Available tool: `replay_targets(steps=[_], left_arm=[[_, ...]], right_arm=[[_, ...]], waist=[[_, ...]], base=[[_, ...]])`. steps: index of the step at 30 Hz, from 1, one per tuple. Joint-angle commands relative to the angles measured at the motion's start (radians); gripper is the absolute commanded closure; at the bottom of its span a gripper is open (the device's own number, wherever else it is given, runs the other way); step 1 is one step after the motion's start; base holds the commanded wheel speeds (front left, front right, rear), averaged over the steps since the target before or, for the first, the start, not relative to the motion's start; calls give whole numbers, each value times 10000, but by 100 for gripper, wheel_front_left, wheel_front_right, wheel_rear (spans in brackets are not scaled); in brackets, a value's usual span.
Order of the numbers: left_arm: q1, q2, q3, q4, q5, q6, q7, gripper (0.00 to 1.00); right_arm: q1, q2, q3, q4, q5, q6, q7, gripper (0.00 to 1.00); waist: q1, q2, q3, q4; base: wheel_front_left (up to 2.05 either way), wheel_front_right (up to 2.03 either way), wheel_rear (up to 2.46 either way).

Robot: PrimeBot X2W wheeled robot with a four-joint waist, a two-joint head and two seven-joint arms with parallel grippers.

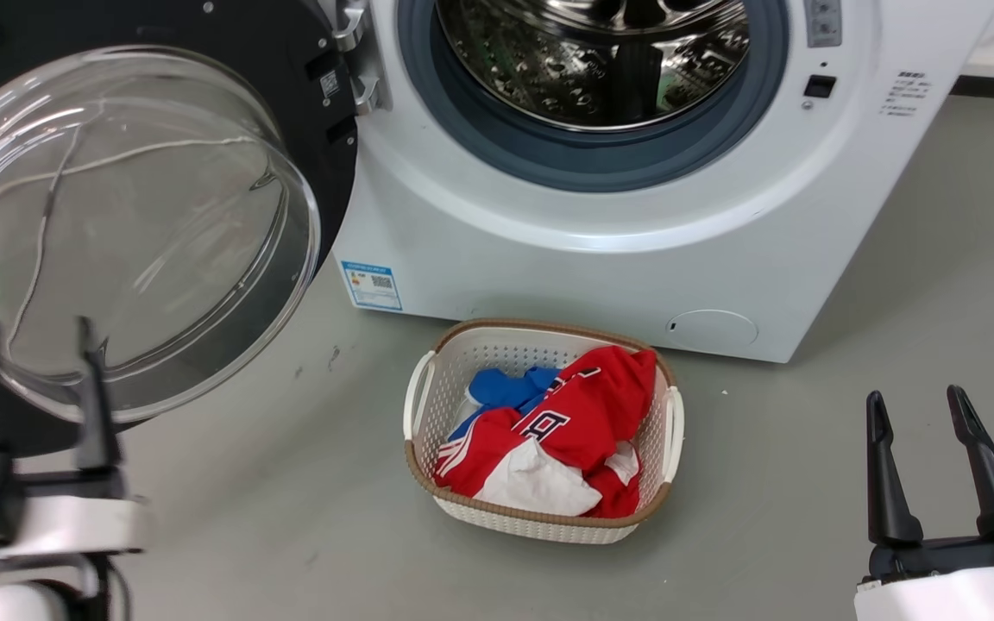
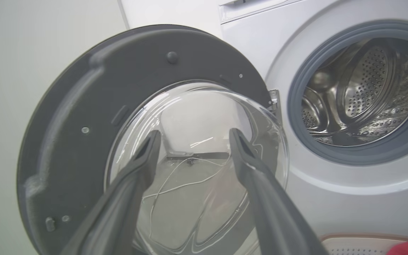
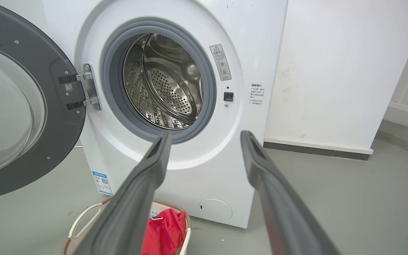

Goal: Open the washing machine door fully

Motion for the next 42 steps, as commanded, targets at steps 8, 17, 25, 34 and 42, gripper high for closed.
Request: replay_targets(steps=[8, 17, 25, 34, 42], left_arm=[[826, -750, -1269, -362, 124, -23, 23, 0], [1267, -1169, -2138, 162, -173, 110, 23, 0], [1556, -1318, -2799, 984, -334, 441, 23, 0], [1684, -1348, -2817, 1478, -498, 625, 23, 0], [1658, -1350, -2844, 1560, -497, 666, 0, 100]], right_arm=[[314, 23, 4, -339, 232, -3, -17, 0], [682, 24, 27, -310, 377, -3, -17, 0], [1138, 24, 112, 45, 680, -3, -17, 0], [1266, 24, 259, 337, 741, -3, -17, 0], [1199, 4, 242, 422, 708, 0, 0, 100]], waist=[[0, 0, -471, -520], [0, 0, -736, -934], [0, 0, -1015, -1135], [0, 0, -1190, -1278], [0, 0, -1271, -1284]], base=[[0, 0, 0], [0, 0, 0], [0, 0, 0], [0, 0, 0], [0, 0, 0]])
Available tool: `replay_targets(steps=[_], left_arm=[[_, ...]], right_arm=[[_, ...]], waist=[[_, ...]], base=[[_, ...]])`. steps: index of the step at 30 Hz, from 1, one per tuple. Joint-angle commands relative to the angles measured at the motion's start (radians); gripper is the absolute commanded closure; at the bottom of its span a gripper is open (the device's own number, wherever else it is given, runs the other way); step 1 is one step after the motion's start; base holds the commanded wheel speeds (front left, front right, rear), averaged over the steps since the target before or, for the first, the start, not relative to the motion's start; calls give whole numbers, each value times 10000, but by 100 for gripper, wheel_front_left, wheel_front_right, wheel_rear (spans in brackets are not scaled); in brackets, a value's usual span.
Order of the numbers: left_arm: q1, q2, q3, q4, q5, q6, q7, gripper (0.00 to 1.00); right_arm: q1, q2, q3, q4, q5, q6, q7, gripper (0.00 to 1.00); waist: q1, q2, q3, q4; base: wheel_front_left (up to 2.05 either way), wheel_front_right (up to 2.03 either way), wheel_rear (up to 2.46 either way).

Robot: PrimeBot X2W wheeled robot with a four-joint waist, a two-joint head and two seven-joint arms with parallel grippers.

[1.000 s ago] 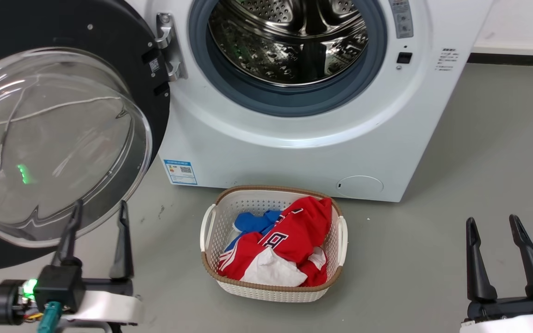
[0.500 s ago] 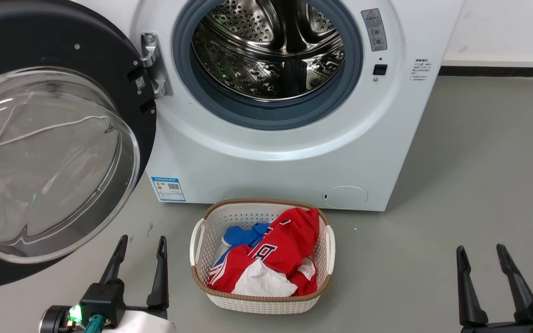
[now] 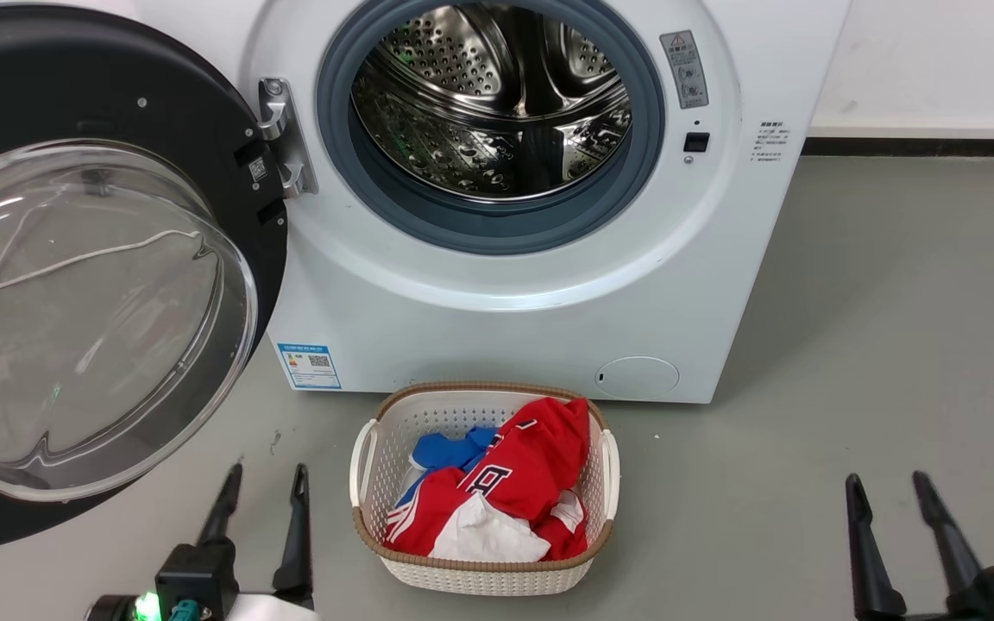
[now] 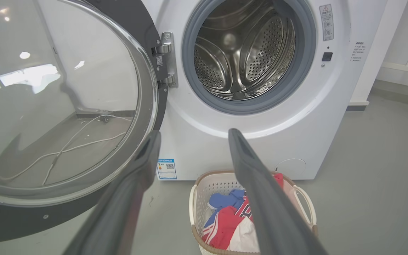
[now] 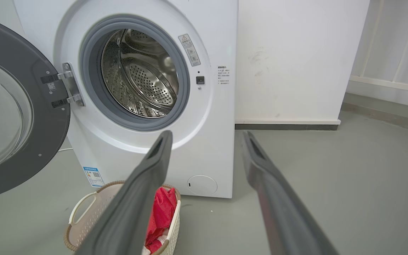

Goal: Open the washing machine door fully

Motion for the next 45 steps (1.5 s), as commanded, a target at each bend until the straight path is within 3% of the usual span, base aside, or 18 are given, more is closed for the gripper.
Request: replay_targets(steps=[1, 5, 22, 45], left_arm=[[-9, -6, 7, 78, -21, -2, 7, 100], [79, -32, 40, 453, -193, -11, 80, 100], [-336, -30, 241, 561, -3670, -204, 907, 100], [-774, -26, 449, 686, -7257, -410, 1760, 100]], right_arm=[[0, 0, 13, 60, 10, 0, 2, 100], [-5, 1, 48, 379, 187, 0, 34, 100], [-747, -204, 184, 958, 3767, 0, 662, 100], [-1501, -324, 223, 1553, 7358, 0, 1394, 100]], waist=[[1, 0, -1, -2], [1, 0, 0, -4], [1, 0, 36, -39], [1, 0, 82, -83]], base=[[0, 0, 0], [0, 0, 0], [0, 0, 0], [0, 0, 0]])
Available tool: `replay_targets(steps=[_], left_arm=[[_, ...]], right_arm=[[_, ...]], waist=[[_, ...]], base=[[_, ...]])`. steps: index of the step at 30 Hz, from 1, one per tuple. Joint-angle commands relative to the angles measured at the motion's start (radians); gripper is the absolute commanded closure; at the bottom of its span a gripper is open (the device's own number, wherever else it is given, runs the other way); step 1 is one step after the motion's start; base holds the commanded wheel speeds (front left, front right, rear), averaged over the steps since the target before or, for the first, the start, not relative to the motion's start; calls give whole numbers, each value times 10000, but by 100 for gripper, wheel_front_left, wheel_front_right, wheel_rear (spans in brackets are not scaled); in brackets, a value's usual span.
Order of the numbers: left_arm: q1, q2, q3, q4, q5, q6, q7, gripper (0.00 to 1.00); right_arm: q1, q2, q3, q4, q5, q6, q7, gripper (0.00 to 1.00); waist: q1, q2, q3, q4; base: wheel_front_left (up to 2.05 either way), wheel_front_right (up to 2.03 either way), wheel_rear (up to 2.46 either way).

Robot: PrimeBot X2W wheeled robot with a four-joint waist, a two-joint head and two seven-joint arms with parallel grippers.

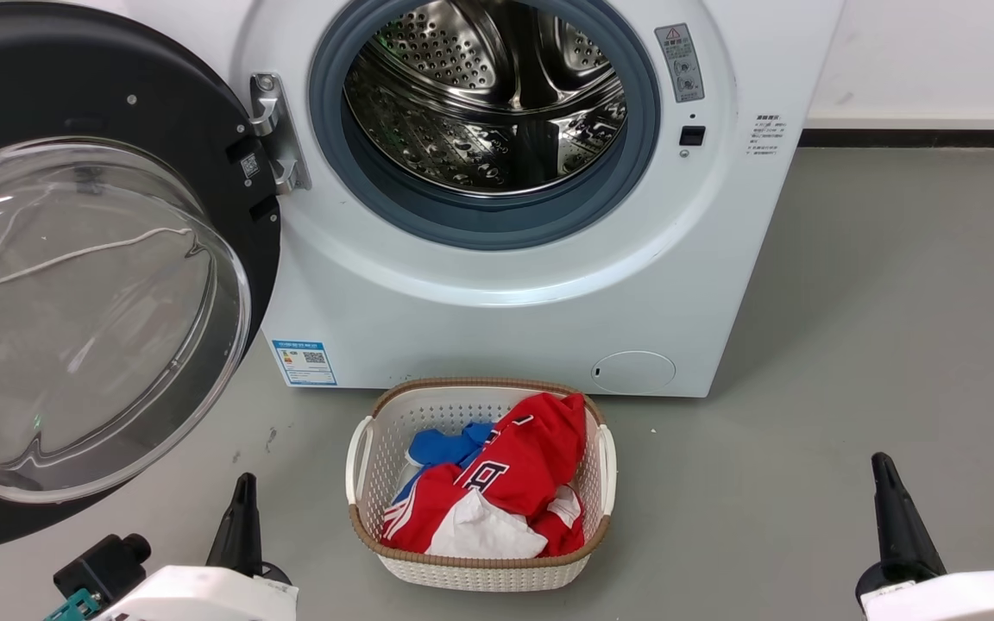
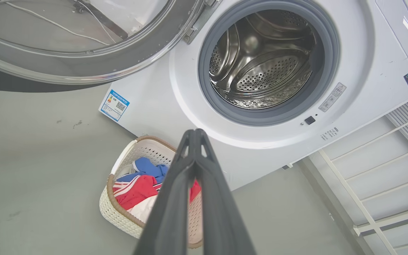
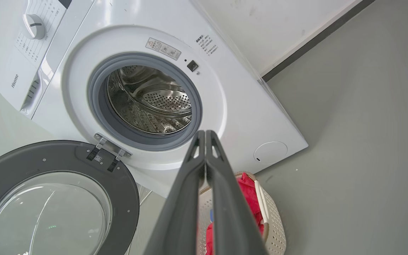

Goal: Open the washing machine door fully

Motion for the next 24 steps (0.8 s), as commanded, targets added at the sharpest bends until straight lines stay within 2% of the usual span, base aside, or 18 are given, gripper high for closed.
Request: replay_targets(steps=[1, 4, 24], left_arm=[[-290, 20, 41, -81, -292, -67, 49, 100], [-375, 21, 84, -54, -987, -111, 216, 100], [-685, 23, 244, 46, -3452, -250, 821, 100]], right_arm=[[-272, -91, -4, -47, 293, 1, 46, 100], [-427, -104, -10, 69, 978, 1, 209, 100], [-940, -125, -72, 496, 3382, 1, 779, 100]], waist=[[0, -1, 2, -2], [0, -1, 13, -12], [0, -1, 55, -52]], base=[[0, 0, 0], [0, 0, 0], [0, 0, 0]])
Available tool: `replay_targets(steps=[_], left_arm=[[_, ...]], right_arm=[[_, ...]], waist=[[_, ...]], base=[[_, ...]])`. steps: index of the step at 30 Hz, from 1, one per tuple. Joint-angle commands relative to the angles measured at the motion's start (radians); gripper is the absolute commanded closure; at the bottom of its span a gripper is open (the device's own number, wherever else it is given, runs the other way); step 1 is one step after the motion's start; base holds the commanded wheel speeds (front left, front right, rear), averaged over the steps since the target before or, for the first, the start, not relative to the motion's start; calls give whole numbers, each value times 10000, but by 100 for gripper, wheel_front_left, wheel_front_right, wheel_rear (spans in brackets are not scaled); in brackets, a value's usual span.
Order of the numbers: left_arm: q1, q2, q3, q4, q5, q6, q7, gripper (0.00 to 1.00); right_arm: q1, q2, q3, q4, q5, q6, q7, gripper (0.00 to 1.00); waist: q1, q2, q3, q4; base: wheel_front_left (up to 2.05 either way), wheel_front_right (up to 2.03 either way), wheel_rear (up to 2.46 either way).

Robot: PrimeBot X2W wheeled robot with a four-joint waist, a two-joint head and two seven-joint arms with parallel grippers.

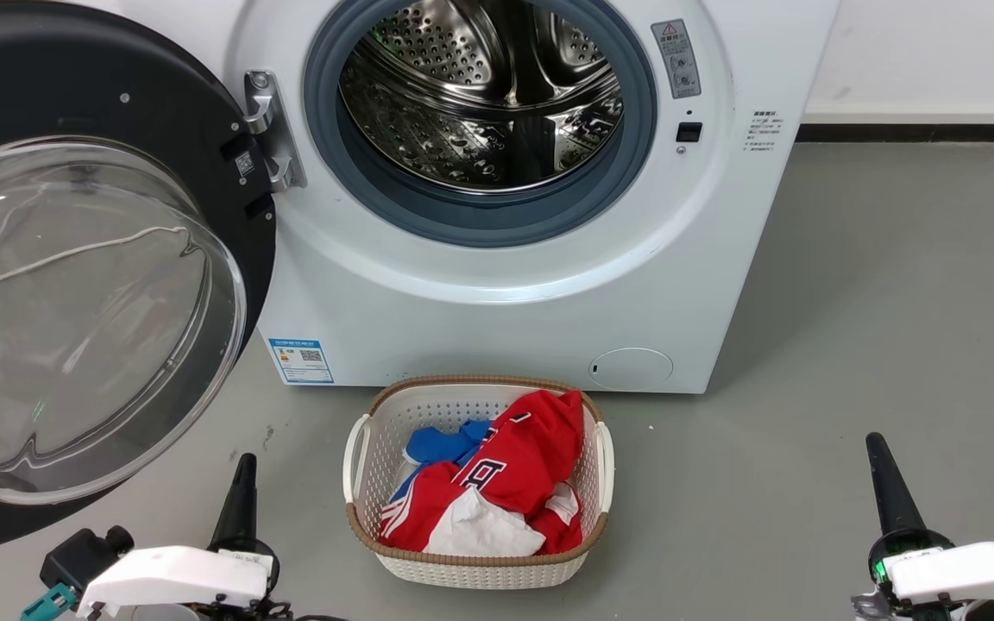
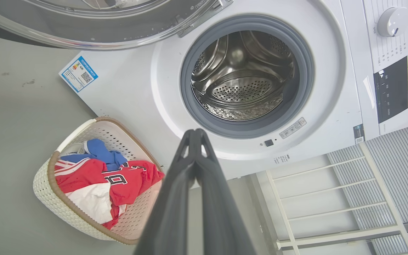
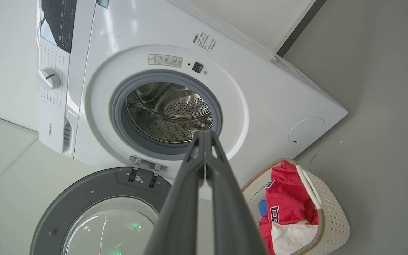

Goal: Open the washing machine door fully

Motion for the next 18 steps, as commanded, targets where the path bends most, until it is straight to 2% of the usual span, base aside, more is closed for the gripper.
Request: replay_targets(steps=[1, 18], left_arm=[[-268, 21, 47, -54, -256, -75, 56, 100], [-486, 23, 153, 20, -2015, -181, 482, 100]], right_arm=[[-266, -79, -24, -18, 263, 1, 73, 100], [-642, -65, -98, 286, 1946, 1, 509, 100]], waist=[[0, -1, 3, -3], [0, -1, 39, -37]], base=[[0, 0, 0], [0, 0, 0]])
